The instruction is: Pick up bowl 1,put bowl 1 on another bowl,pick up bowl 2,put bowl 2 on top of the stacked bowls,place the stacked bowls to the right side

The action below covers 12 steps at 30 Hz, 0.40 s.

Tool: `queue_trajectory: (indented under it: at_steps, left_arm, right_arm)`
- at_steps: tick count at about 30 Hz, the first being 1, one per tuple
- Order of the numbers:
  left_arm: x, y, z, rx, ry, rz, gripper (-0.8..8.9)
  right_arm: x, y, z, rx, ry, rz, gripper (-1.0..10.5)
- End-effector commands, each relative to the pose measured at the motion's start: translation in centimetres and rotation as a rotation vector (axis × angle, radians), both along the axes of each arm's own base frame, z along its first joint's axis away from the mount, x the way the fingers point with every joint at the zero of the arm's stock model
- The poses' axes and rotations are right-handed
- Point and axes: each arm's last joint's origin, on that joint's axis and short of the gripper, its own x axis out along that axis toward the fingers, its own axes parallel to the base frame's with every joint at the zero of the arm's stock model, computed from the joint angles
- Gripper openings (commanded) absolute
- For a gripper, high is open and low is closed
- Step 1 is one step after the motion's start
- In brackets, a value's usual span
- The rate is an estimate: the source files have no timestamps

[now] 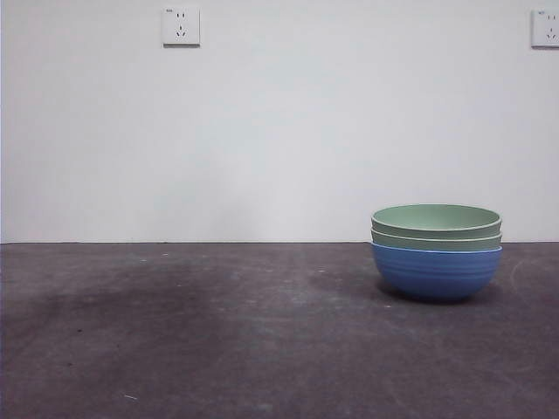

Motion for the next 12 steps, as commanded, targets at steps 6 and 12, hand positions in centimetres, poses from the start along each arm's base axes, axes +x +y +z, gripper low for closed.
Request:
queue_trajectory:
  at_steps: [6, 12]
  left_arm:
    - [-0.11, 0.01, -0.16, 0.016, 0.008, -0.015, -0.04]
    - [-0.09, 0.02, -0.14, 0.017, 0.004, -0.011, -0.04]
  right_arm:
    - [-0.05, 0.11, -0.34, -0.006, 0.026, 0.007, -0.1]
    - [-0.03, 0.06, -0.34, 0.001, 0.033, -0.013, 0.0]
